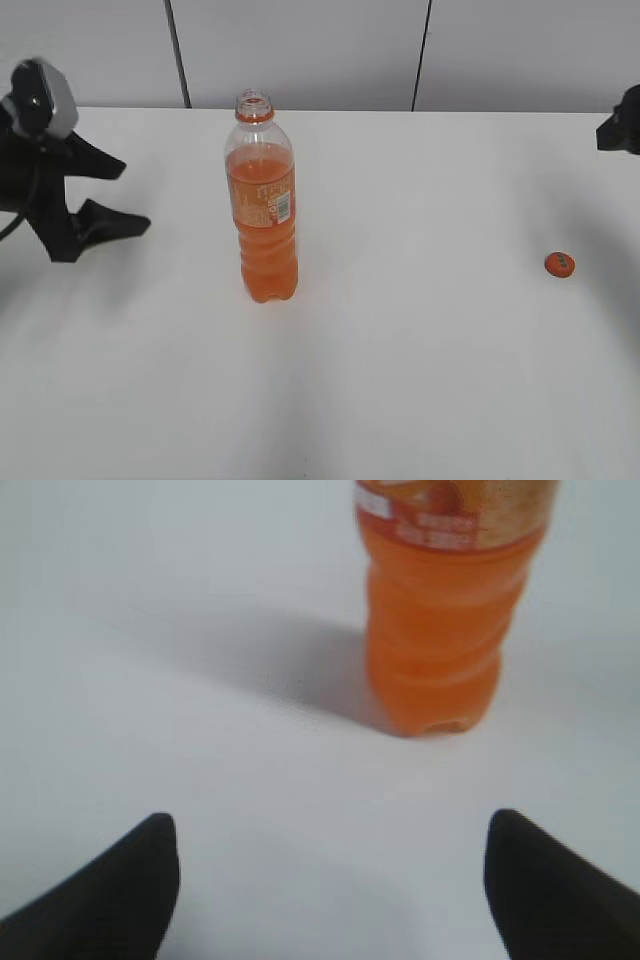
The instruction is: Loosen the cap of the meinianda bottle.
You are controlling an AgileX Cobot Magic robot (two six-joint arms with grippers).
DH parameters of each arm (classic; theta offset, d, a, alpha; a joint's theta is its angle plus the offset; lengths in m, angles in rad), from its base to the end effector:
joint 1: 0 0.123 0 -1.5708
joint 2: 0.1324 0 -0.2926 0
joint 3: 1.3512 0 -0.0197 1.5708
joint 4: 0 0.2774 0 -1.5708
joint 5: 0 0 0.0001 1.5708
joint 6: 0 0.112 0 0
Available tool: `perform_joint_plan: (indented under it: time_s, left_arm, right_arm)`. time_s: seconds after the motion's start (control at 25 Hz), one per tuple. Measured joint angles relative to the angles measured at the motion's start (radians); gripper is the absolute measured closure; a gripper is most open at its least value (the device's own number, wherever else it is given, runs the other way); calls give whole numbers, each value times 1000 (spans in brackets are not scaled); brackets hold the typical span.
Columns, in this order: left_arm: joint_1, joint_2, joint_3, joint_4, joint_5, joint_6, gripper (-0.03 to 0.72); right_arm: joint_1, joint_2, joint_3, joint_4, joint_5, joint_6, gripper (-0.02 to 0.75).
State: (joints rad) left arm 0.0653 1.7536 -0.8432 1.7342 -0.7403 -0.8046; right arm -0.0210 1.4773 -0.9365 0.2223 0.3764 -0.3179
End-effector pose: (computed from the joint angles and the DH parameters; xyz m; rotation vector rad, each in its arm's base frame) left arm 0.3451 -0.0521 0.1421 1.2362 1.8965 -0.3922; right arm 0.3454 0.0018 0.2297 -0.1452 2.3847 0.0349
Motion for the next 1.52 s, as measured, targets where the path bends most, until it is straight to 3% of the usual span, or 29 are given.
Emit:
perform_joint_plan:
  time_s: [0.32,0.64,0.72,0.92,1.0,1.16,1.36,1.52]
  left_arm:
    - [1,-168,-50,-218,343,-1,177]
    - [2,-172,-196,-670,909,31,204]
    - [3,-172,-239,-812,1037,157,205]
    - [3,-172,-390,-1343,1306,710,208]
    - [3,-172,-448,-1457,1426,805,208]
    - [2,-179,-521,-1525,1619,856,208]
    - [2,-186,-526,-1582,1895,860,209]
    - [2,-196,-524,-1633,1952,860,209]
  right_arm:
    - [0,-61,-49,-62,-18,-3,150]
    - [0,-61,-110,-76,-24,-3,150]
    - [0,-61,-114,-78,-24,-3,150]
    - [0,-61,-124,-79,32,-4,150]
    - [0,-61,-147,-80,110,-4,150]
    - [0,-61,-220,-81,354,1,150]
    - [0,-63,-266,-95,638,7,150]
    - [0,-63,-267,-144,789,16,150]
